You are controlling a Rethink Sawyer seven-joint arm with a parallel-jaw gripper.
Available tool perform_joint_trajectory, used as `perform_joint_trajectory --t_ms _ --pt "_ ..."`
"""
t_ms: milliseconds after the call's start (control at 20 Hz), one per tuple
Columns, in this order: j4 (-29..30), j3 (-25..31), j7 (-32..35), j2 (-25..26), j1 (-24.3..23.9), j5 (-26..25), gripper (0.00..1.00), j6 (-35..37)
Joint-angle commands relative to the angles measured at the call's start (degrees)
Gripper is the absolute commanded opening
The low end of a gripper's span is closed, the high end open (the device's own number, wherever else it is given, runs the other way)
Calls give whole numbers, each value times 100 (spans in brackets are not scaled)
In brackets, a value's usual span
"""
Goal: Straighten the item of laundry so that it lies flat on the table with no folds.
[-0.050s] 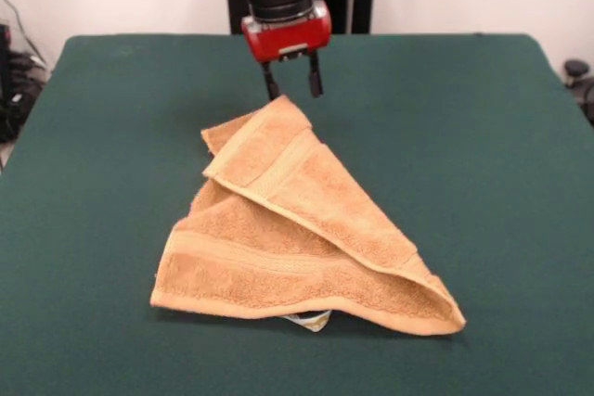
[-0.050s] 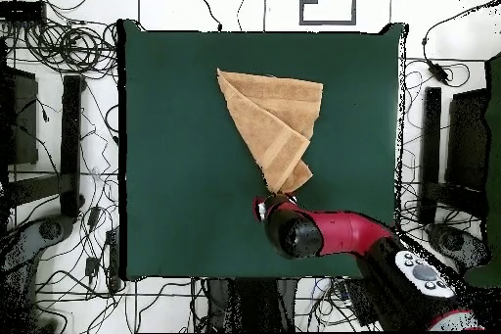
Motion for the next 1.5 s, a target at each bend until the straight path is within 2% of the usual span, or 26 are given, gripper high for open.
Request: perform_joint_trajectory --t_ms 50,350,1000,1400,1450,1500 --pt "-528 -91 555 525 288 -317 100 -497" --pt "-475 -29 481 481 216 -257 100 -443" --pt "-251 -190 593 23 441 -292 100 -700" --pt "-270 5 475 17 306 -204 100 -396" --pt "-272 37 460 27 280 -207 0 -383" --pt "-267 49 457 29 270 -201 0 -370"
